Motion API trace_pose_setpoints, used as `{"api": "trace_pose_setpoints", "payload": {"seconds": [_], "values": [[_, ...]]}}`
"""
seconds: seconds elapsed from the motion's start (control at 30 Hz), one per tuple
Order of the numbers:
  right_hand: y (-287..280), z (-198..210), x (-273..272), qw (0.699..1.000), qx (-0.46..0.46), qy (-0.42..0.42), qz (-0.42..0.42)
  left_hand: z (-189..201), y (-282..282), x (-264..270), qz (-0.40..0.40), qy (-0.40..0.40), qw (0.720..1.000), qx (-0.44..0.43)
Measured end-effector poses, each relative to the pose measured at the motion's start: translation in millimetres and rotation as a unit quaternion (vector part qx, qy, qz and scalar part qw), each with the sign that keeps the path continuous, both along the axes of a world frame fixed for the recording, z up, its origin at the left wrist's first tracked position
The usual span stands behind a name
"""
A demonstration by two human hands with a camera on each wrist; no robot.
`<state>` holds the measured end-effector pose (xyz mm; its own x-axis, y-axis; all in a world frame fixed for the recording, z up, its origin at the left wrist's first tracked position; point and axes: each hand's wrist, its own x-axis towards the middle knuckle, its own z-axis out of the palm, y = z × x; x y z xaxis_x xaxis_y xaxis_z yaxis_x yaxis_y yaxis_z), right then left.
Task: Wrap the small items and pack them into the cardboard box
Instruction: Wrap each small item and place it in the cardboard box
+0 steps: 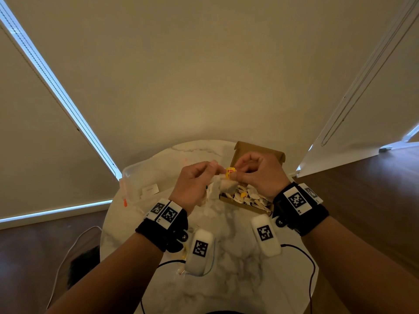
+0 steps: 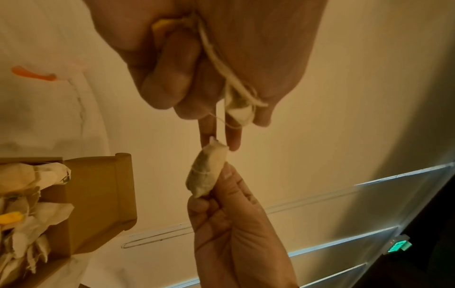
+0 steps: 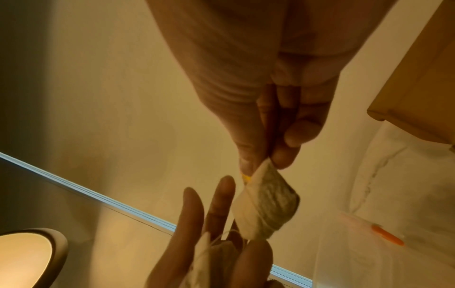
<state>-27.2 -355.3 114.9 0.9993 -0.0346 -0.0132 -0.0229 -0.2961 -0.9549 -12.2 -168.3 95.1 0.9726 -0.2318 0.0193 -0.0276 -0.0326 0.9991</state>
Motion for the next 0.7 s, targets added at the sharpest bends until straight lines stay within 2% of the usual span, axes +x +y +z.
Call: {"api": "trace_pose_setpoints", "payload": {"seconds": [0.1, 0.2, 0.3, 0.4, 0.47, 0.53, 0.7], "values": [[0, 0, 0, 1.000, 0.000, 0.006, -0.002, 3, 0, -1, -0.021, 0.058, 0.998, -0.002], [-1, -1, 0, 1.000, 0.010, 0.007, -0.002, 11, 0, -1, -0.026, 0.119, 0.992, -0.043], [-1, -4, 0, 1.000, 0.018, -0.005, -0.011, 4, 2, 1, -0.044, 0.142, 0.986, -0.073], [5, -4, -2, 0.995, -0.062, -0.068, -0.040, 4, -1, 3, -0.020, 0.162, 0.982, -0.095], [15, 1, -8, 0.982, -0.129, -0.135, -0.035, 6, -4, 2, -0.003, 0.171, 0.978, -0.119], [28, 4, -14, 0.973, -0.158, -0.170, 0.001, 5, -7, 2, 0.004, 0.172, 0.978, -0.120], [44, 3, -14, 0.985, -0.131, -0.111, 0.035, -1, -12, 0, 0.017, 0.122, 0.990, -0.067]]}}
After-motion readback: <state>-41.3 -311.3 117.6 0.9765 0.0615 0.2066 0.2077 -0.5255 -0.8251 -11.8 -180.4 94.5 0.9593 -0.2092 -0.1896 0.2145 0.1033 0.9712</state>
